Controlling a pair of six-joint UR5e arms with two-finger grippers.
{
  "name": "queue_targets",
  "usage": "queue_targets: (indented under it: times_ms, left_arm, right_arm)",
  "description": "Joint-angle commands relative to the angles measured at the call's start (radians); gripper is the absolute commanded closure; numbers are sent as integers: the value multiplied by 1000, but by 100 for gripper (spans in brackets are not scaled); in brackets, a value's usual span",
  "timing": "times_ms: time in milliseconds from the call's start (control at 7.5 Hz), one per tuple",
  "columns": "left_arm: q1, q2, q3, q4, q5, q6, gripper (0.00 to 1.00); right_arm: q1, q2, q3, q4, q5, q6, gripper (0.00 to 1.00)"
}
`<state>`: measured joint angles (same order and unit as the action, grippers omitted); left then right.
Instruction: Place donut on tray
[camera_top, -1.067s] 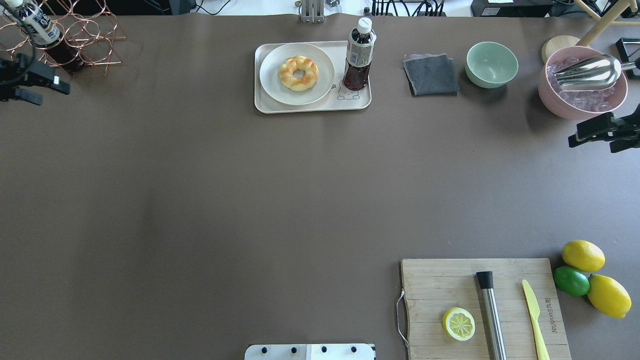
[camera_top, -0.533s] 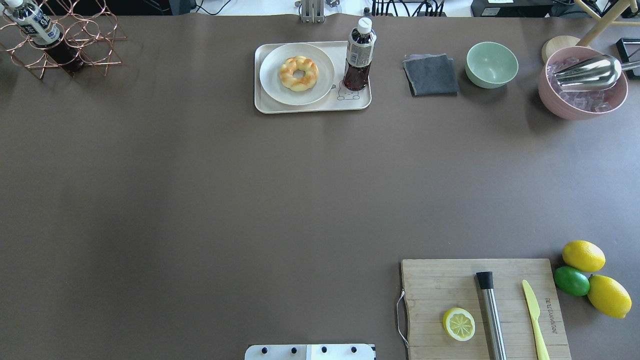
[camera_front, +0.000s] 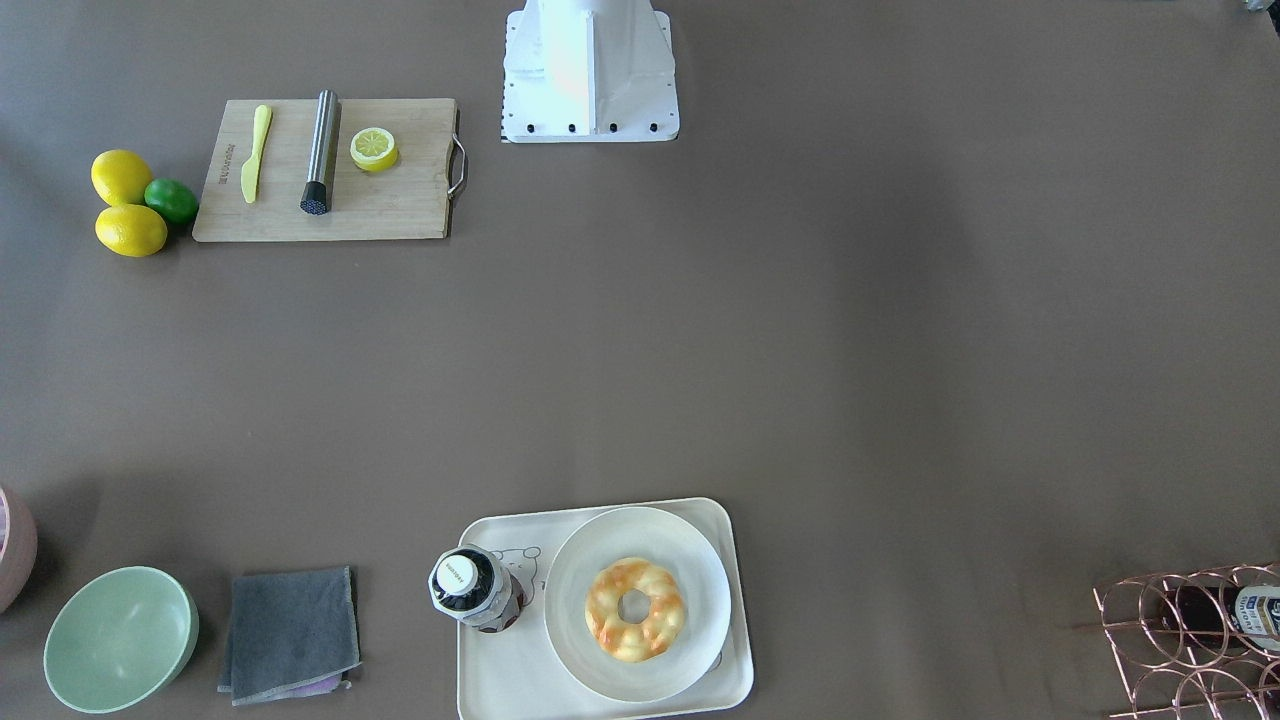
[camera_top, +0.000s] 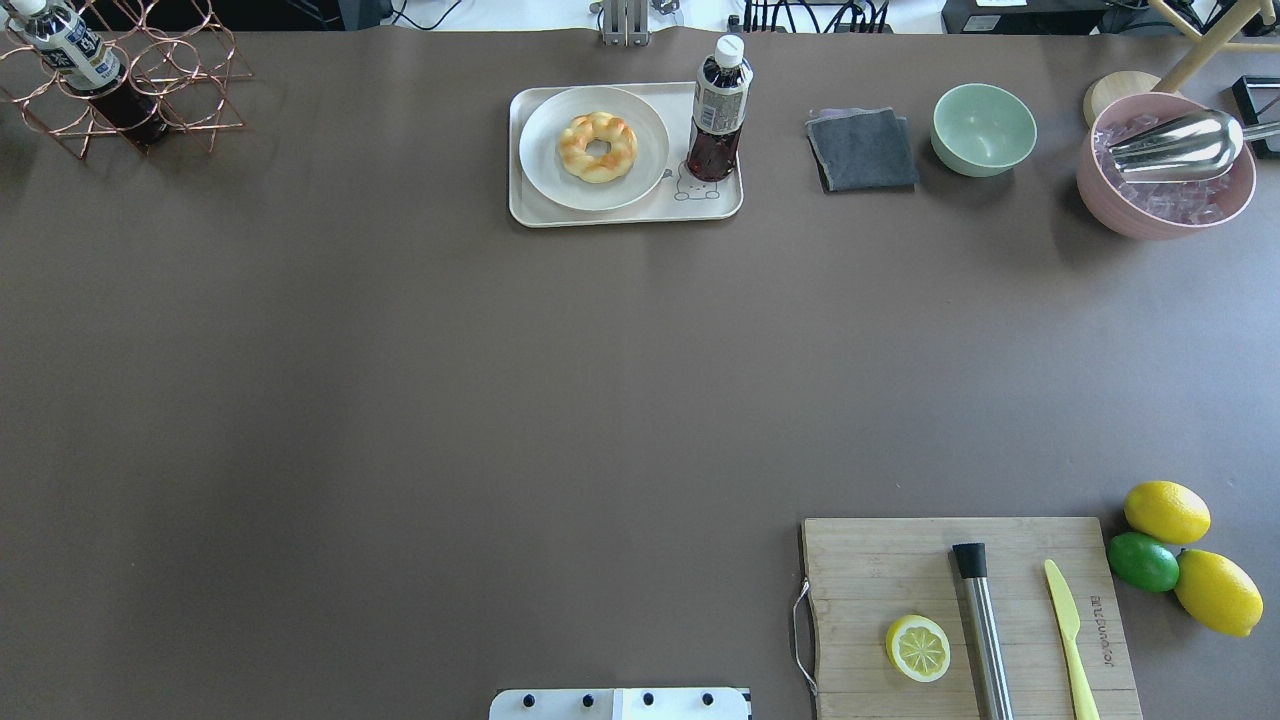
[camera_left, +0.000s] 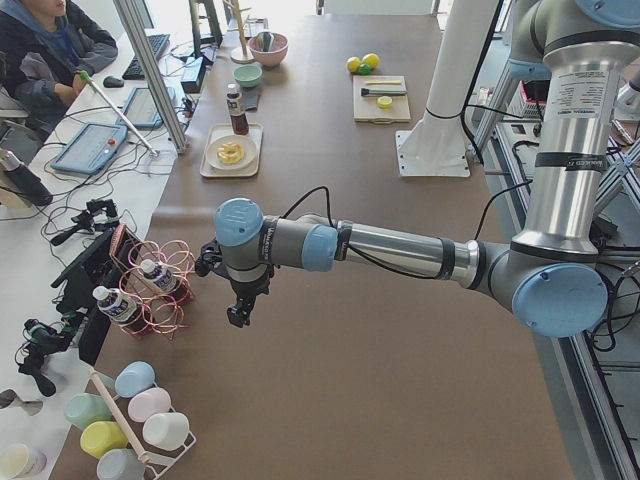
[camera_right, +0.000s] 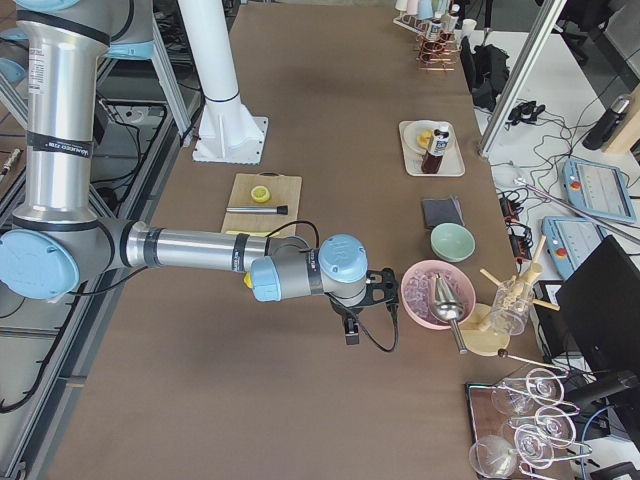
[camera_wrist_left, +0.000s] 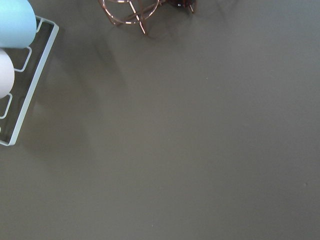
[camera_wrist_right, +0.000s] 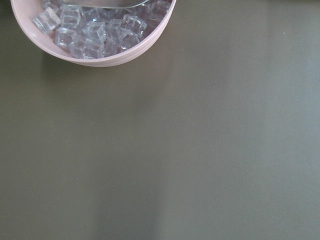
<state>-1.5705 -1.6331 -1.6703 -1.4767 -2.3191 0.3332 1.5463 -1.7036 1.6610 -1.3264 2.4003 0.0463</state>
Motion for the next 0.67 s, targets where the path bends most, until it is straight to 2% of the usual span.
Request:
queue_targets:
  times_ms: [0, 400, 533]
  left_arm:
    - [-36, 99, -69, 33, 12, 33, 4]
    - [-80, 217, -170, 26, 1, 35, 3]
    - [-91, 258, -242, 36, -5, 26, 3]
  right_arm:
    - [-5, 24, -1, -43, -15, -5, 0]
    - [-32, 28, -3, -43, -71, -3, 0]
    - [-32, 32, -1, -42, -98, -3, 0]
